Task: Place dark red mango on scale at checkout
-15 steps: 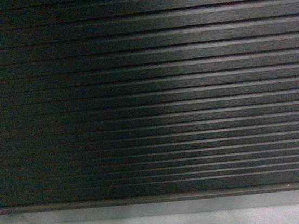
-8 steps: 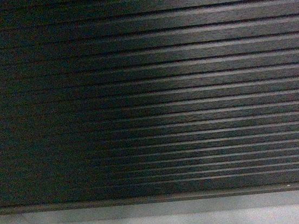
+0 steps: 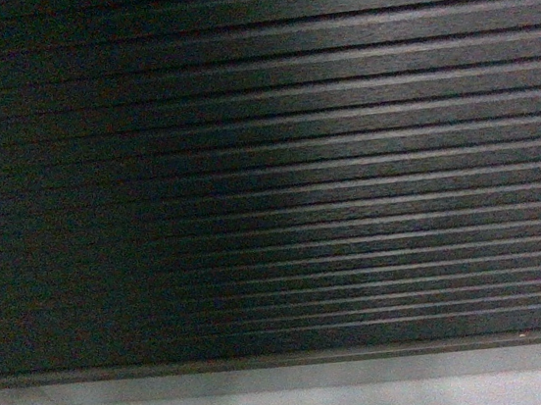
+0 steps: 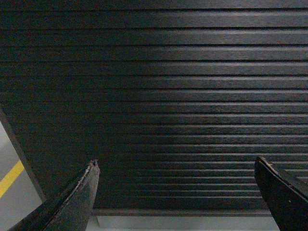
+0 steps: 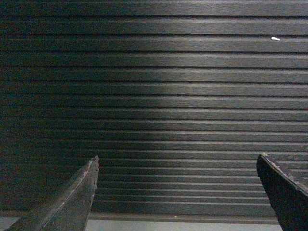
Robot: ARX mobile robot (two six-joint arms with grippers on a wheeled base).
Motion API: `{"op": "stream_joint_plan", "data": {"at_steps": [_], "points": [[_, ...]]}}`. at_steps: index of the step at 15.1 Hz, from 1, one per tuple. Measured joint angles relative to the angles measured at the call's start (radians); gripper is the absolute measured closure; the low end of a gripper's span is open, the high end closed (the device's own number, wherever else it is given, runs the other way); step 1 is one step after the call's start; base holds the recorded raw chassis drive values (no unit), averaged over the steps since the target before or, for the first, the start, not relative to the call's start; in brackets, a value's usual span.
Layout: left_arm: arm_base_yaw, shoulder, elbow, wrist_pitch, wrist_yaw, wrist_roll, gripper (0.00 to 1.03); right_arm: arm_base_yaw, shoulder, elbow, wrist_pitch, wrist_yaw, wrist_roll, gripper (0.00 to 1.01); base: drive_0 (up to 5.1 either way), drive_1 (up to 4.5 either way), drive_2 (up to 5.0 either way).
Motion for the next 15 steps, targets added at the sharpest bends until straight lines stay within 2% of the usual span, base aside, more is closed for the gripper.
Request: {"op": "stream_joint_plan", "data": {"at_steps": [15], "points": [[0.0,0.0,0.0,0.0,0.0,0.004,0.05,0.0,0.0,0.0,0.001,0.0,0.0,0.03,0.0,0.0,0.0]]}}
